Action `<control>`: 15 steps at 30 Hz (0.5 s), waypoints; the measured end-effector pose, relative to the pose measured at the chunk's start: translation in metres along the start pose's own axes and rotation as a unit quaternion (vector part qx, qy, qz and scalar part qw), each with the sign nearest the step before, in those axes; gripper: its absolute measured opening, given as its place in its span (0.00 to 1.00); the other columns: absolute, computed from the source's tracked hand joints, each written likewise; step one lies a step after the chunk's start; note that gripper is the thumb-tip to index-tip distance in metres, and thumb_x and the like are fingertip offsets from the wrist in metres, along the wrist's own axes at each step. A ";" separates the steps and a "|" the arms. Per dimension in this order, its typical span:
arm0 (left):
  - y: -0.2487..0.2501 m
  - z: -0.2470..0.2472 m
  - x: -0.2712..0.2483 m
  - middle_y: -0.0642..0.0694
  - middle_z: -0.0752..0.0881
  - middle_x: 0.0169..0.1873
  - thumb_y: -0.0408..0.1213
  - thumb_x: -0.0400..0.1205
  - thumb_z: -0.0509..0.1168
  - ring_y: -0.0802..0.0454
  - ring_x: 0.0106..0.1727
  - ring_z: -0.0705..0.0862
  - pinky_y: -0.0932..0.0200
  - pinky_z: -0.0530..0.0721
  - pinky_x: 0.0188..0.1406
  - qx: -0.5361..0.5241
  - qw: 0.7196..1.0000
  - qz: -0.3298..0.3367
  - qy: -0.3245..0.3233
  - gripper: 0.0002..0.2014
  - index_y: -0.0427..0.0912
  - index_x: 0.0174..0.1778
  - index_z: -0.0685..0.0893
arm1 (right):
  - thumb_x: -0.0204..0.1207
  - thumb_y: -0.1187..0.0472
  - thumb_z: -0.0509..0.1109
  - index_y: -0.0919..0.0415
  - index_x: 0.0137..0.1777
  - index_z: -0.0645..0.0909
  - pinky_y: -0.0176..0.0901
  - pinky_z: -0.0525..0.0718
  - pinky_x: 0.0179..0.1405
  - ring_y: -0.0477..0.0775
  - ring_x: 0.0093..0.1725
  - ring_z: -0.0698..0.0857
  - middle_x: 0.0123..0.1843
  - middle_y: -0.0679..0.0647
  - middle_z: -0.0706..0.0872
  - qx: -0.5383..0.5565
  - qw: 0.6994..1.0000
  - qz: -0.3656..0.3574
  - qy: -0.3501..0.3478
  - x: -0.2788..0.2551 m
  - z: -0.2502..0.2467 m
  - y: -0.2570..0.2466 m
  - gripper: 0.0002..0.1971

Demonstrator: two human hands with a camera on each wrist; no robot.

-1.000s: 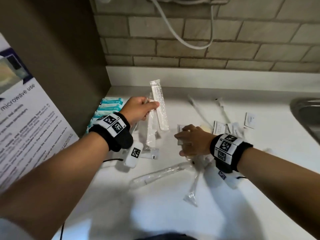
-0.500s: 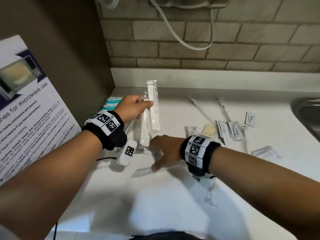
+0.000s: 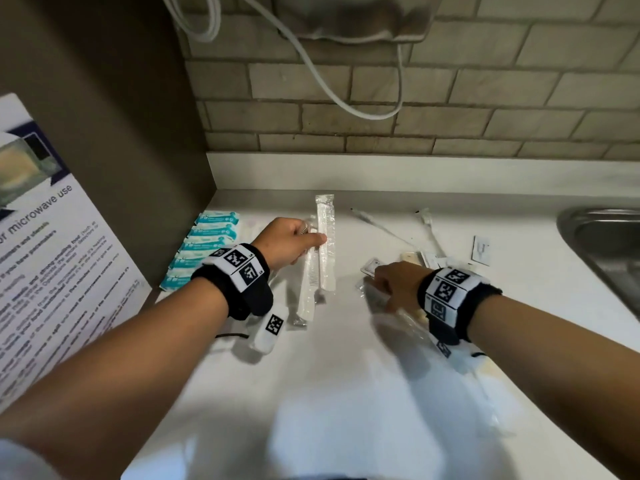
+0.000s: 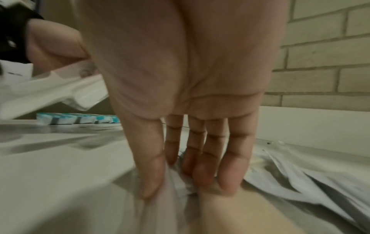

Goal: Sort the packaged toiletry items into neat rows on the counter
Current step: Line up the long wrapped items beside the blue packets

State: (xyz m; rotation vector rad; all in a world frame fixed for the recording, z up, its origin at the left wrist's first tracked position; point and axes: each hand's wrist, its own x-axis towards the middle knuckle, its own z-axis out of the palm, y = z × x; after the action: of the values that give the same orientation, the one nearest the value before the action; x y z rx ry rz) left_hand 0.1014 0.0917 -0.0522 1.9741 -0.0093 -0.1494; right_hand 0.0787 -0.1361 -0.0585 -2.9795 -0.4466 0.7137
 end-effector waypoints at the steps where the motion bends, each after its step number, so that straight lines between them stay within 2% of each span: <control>1: 0.000 0.003 0.001 0.44 0.75 0.26 0.43 0.77 0.73 0.52 0.26 0.70 0.65 0.72 0.24 0.002 1.000 0.002 -0.005 0.11 0.40 0.40 0.81 | 0.72 0.56 0.76 0.53 0.51 0.76 0.43 0.80 0.50 0.54 0.49 0.83 0.47 0.49 0.84 -0.013 1.000 0.019 -0.004 0.002 -0.002 0.002 0.13; 3: -0.001 0.008 0.005 0.46 0.74 0.25 0.42 0.77 0.73 0.53 0.24 0.71 0.65 0.71 0.24 0.005 1.000 -0.001 -0.009 0.12 0.39 0.38 0.79 | 0.71 0.54 0.76 0.56 0.58 0.79 0.48 0.84 0.56 0.57 0.54 0.85 0.54 0.54 0.86 -0.042 0.998 0.036 -0.009 0.007 -0.008 0.002 0.17; 5: -0.002 0.010 0.008 0.53 0.73 0.21 0.40 0.78 0.73 0.60 0.20 0.73 0.65 0.71 0.24 -0.003 1.000 -0.008 -0.005 0.14 0.36 0.36 0.78 | 0.72 0.51 0.74 0.58 0.69 0.75 0.48 0.81 0.61 0.58 0.62 0.83 0.64 0.56 0.84 -0.020 0.999 0.028 0.012 0.011 -0.018 -0.003 0.27; 7: -0.003 0.012 0.009 0.58 0.76 0.18 0.37 0.79 0.72 0.68 0.19 0.74 0.71 0.72 0.23 -0.023 1.000 -0.019 -0.002 0.13 0.36 0.34 0.78 | 0.71 0.50 0.77 0.55 0.78 0.66 0.45 0.78 0.63 0.55 0.66 0.81 0.70 0.53 0.81 0.120 0.992 0.009 0.037 0.015 -0.031 -0.012 0.37; 8: -0.004 0.013 0.009 0.61 0.78 0.16 0.35 0.79 0.72 0.70 0.19 0.75 0.74 0.71 0.22 -0.033 0.999 -0.024 -0.005 0.12 0.36 0.34 0.79 | 0.71 0.52 0.77 0.54 0.79 0.63 0.44 0.79 0.61 0.54 0.63 0.82 0.70 0.53 0.81 0.201 0.979 -0.006 0.037 0.020 -0.037 -0.018 0.39; 10: -0.008 0.015 0.011 0.61 0.81 0.17 0.36 0.79 0.72 0.69 0.20 0.77 0.73 0.72 0.24 -0.047 0.998 -0.040 -0.012 0.11 0.34 0.34 0.82 | 0.72 0.59 0.77 0.58 0.77 0.62 0.50 0.84 0.53 0.55 0.52 0.85 0.62 0.60 0.87 0.332 0.943 -0.024 0.016 0.031 -0.043 -0.030 0.37; 11: -0.010 0.015 0.012 0.58 0.82 0.21 0.39 0.77 0.74 0.63 0.23 0.79 0.69 0.74 0.28 -0.053 0.997 -0.052 -0.011 0.13 0.31 0.36 0.83 | 0.72 0.63 0.77 0.59 0.74 0.63 0.51 0.87 0.49 0.56 0.46 0.86 0.56 0.63 0.89 0.372 0.928 -0.022 0.009 0.037 -0.043 -0.034 0.34; 13: -0.014 0.014 0.017 0.46 0.84 0.33 0.45 0.73 0.76 0.53 0.31 0.80 0.61 0.76 0.37 -0.054 0.995 -0.079 0.003 0.23 0.25 0.45 0.83 | 0.71 0.69 0.76 0.59 0.65 0.66 0.52 0.90 0.43 0.58 0.37 0.87 0.47 0.66 0.90 0.393 0.919 -0.005 0.009 0.047 -0.039 -0.041 0.27; 15: -0.015 0.012 0.022 0.37 0.86 0.38 0.42 0.71 0.77 0.49 0.35 0.81 0.56 0.78 0.40 -0.051 0.993 -0.102 0.015 0.22 0.25 0.47 0.84 | 0.72 0.71 0.75 0.59 0.58 0.68 0.48 0.89 0.35 0.55 0.29 0.87 0.41 0.64 0.89 0.383 0.924 0.014 0.017 0.056 -0.034 -0.042 0.21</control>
State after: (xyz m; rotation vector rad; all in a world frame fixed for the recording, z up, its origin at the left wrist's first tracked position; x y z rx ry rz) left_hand 0.1212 0.0852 -0.0729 1.8724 0.2148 -0.2487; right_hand 0.1304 -0.0787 -0.0480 -2.2530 -0.0782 0.6405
